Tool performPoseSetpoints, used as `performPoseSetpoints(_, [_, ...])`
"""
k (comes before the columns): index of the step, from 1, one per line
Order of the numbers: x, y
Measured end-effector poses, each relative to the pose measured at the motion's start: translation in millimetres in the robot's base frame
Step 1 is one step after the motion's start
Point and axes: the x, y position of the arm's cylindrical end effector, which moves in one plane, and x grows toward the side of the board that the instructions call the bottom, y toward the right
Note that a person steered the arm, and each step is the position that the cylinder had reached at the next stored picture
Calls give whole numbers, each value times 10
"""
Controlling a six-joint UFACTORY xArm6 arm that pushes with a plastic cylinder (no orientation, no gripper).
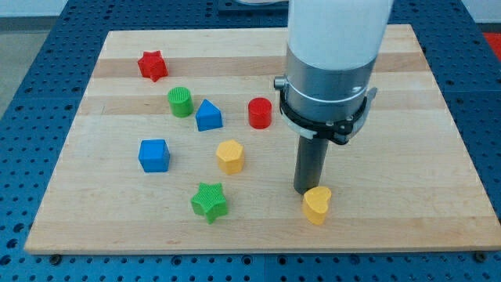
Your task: Move the yellow heart to the bottom right of the board
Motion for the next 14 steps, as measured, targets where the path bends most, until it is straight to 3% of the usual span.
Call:
performPoseSetpoints(2, [59,-452])
performPoseSetpoints(3, [410,-281])
performPoseSetpoints(4, [499,86])
performPoseSetpoints(5, [496,393])
performPoseSetpoints(7, [244,18])
performPoseSetpoints(11, [216,1038])
performPoseSetpoints(12, [-167,1077])
performPoseSetpoints(13, [-225,1291])
performPoseSetpoints(14, [19,1562])
